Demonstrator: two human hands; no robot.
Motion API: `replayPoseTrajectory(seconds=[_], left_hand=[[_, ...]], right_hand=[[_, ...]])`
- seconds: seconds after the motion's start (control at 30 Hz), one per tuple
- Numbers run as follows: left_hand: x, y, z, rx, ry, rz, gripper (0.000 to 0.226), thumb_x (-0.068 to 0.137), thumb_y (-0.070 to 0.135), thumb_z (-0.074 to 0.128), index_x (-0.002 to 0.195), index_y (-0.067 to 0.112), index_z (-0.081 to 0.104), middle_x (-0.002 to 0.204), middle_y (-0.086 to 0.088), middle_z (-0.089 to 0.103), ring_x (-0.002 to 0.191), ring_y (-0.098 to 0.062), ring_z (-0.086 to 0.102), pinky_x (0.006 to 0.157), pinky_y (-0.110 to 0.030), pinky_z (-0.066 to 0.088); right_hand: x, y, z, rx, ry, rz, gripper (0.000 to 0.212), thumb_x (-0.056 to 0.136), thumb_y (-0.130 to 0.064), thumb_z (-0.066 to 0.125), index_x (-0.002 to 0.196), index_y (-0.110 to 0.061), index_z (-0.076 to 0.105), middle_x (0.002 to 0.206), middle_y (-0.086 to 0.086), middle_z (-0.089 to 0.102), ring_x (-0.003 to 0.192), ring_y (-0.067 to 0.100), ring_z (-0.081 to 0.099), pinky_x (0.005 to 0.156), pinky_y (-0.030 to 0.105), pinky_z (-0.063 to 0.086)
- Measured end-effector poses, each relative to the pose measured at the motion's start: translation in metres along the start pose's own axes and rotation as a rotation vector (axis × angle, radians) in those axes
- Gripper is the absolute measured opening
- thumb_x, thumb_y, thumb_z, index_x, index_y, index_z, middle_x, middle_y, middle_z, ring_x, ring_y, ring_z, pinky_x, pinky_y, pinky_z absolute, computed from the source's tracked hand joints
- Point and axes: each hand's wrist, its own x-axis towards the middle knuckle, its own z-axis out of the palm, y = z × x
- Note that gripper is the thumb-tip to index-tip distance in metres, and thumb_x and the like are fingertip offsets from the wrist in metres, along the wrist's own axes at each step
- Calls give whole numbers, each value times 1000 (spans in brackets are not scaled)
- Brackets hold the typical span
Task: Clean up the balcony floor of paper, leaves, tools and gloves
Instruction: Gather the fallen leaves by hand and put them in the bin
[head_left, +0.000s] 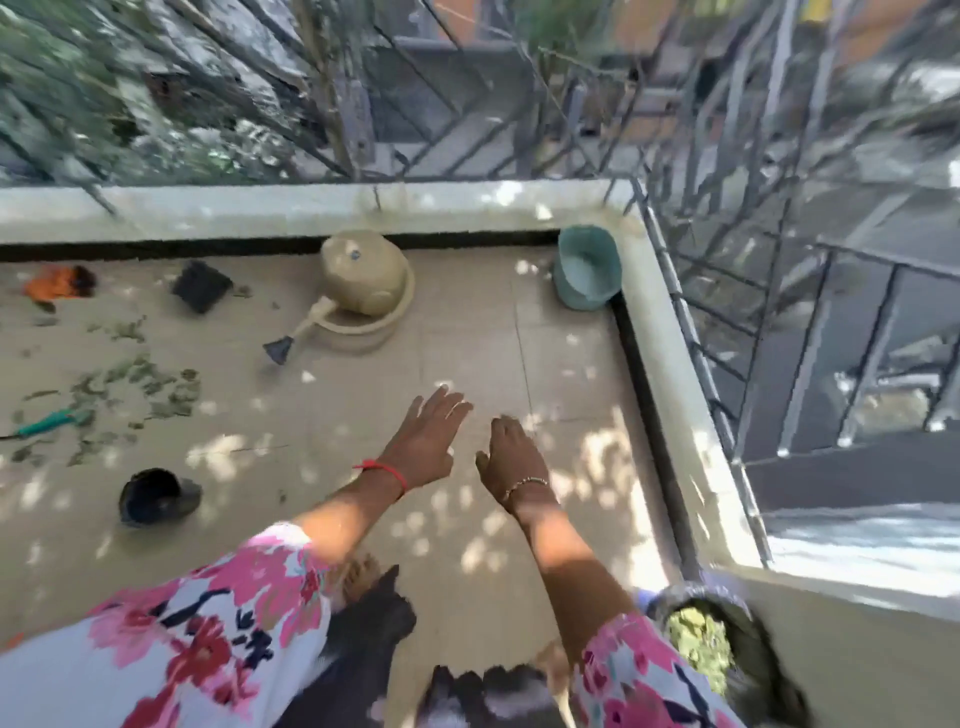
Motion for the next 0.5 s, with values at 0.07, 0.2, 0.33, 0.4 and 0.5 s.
replayPoseTrajectory(seconds=[0.07,0.2,0.33,0.4,0.5], left_hand=[[-38,-52,-42,-3,57,-111,73,88,10,48,150,16,11,158,0,1,146,-19,-7,116,-38,-4],[-110,-140,-99,-52,119,-333,72,89,13,47,150,16,9,158,-4,-2,146,-21,-10,118,-41,-6],[-166,-203,-141,-150,243,-523,74,85,7,49,150,17,14,158,-3,5,146,-21,-4,116,-42,-4],[-192,-231,-154,-186,298,-607,71,84,5,48,148,16,19,158,-3,8,146,-21,-2,117,-42,-1],[-223,-266,-160,-171,364,-714,69,85,8,51,147,16,22,157,-1,12,146,-19,3,116,-41,2]], right_hand=[[11,-65,-23,-93,-17,-128,51,95,-20,42,138,0,26,150,15,23,141,25,18,112,30,17],[25,-190,-55,-226,4,-339,47,94,-21,44,134,0,31,143,17,31,133,28,31,107,32,26],[31,-303,-62,-331,-35,-555,45,95,-20,42,134,0,32,139,16,36,128,29,36,104,32,29],[33,-353,-59,-398,-41,-672,45,95,-22,42,134,-1,33,139,15,36,127,30,38,104,34,30],[36,-409,-52,-451,-84,-814,43,95,-22,42,133,-2,35,140,13,35,126,31,41,101,39,35]])
